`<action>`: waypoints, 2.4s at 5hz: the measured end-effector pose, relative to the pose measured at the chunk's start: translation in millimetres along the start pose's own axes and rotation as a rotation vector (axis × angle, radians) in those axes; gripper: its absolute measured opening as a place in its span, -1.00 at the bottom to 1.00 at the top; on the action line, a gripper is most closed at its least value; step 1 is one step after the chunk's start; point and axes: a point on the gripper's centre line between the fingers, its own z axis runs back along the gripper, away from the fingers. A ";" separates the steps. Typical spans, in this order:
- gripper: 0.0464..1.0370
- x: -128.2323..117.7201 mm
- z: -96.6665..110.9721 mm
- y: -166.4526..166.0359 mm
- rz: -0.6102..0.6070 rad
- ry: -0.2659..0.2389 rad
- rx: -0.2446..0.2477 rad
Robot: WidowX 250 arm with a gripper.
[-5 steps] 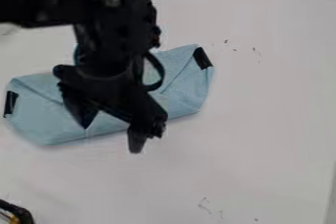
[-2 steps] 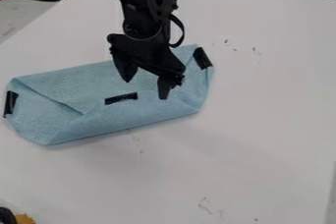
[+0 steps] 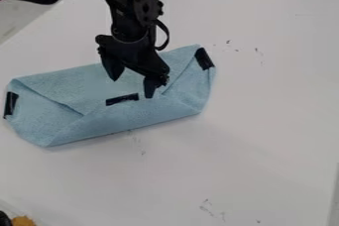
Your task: Unfold cloth from top left to bottom right
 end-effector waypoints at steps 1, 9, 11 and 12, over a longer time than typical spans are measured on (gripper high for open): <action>0.93 0.4 -13.5 5.5 -0.009 0.005 0.021; 0.16 -10.2 -45.3 6.5 -0.032 0.056 0.084; -0.65 -10.5 -47.5 4.4 -0.040 0.058 0.084; -0.86 -13.3 -41.1 3.6 -0.064 0.069 0.109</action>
